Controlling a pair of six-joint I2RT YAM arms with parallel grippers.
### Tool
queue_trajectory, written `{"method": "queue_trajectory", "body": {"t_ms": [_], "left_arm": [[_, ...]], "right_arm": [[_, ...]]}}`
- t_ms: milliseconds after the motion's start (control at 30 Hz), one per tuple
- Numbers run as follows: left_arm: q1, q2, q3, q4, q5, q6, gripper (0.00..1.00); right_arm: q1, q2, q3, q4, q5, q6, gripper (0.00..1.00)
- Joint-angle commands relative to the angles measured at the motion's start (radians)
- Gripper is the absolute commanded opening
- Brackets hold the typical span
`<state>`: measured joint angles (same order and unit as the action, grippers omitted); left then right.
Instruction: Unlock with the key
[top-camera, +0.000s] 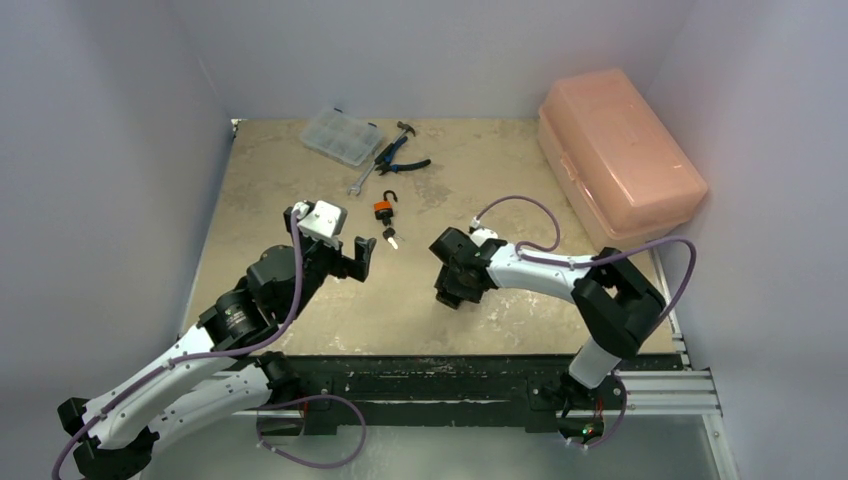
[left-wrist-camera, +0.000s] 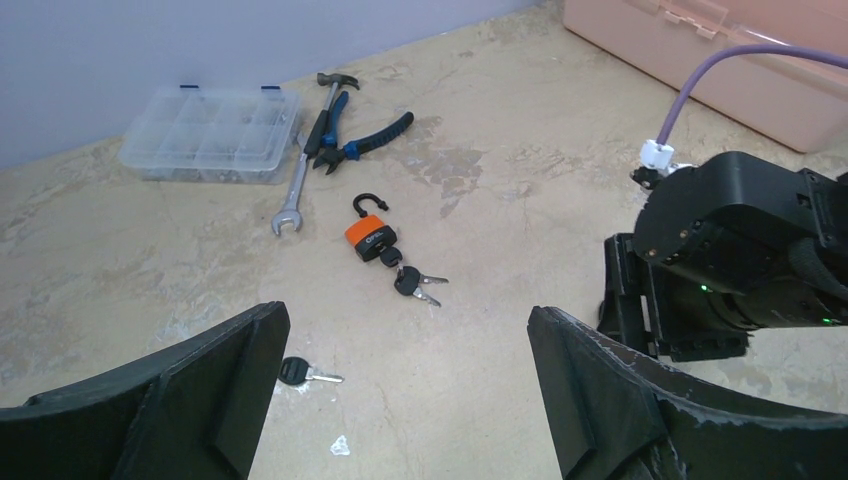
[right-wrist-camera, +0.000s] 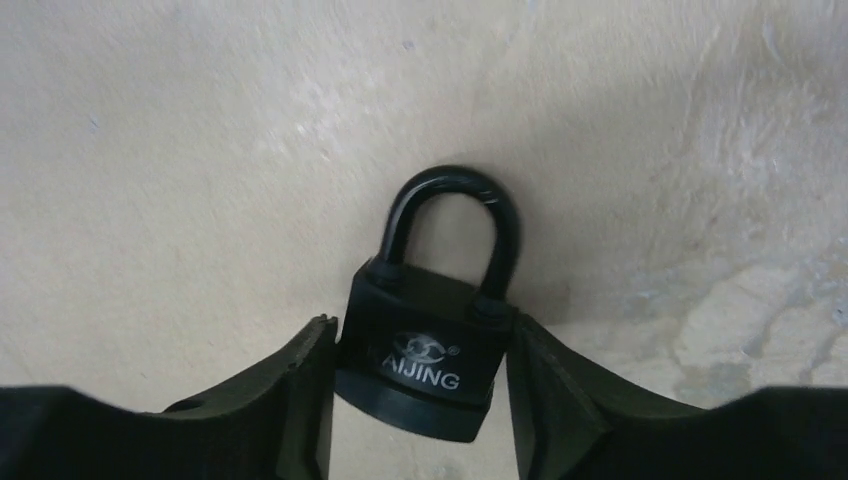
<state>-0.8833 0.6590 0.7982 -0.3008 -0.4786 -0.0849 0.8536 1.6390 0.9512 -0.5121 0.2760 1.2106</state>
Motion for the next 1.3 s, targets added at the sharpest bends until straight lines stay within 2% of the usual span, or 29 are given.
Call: {"method": "queue_trajectory", "body": {"t_ms": [0, 67, 233, 367, 467, 600, 767, 1033, 1267], "left_arm": [[0.007, -0.013, 0.004, 0.034, 0.003, 0.012, 0.99], [0.007, -0.013, 0.004, 0.033, 0.003, 0.012, 0.99], [0.008, -0.015, 0.001, 0.036, 0.006, 0.012, 0.99], [0.008, -0.014, -0.001, 0.038, 0.006, 0.014, 0.99], [0.007, -0.010, -0.002, 0.040, 0.006, 0.014, 0.99], [0.008, -0.005, -0.005, 0.040, 0.004, 0.016, 0.99], [0.008, 0.008, -0.005, 0.042, -0.011, 0.015, 0.99], [0.009, 0.040, 0.000, 0.031, -0.074, 0.004, 0.99], [0.024, 0.043, 0.019, 0.010, -0.195, -0.019, 0.97]], "right_arm": [[0.014, 0.078, 0.105, 0.002, 0.078, -0.134, 0.44], [0.016, 0.121, 0.162, -0.014, 0.099, -0.206, 0.39], [0.018, 0.202, 0.283, -0.059, 0.150, -0.293, 0.37], [0.018, 0.244, 0.354, -0.013, 0.152, -0.397, 0.39], [0.018, 0.252, 0.372, 0.044, 0.121, -0.477, 0.50], [0.015, 0.243, 0.375, 0.095, 0.131, -0.550, 0.82], [0.009, 0.217, 0.376, 0.087, 0.144, -0.574, 0.99], [0.009, 0.079, 0.302, 0.134, 0.143, -0.650, 0.99], [0.009, 0.012, 0.280, 0.272, -0.014, -0.775, 0.98]]}}
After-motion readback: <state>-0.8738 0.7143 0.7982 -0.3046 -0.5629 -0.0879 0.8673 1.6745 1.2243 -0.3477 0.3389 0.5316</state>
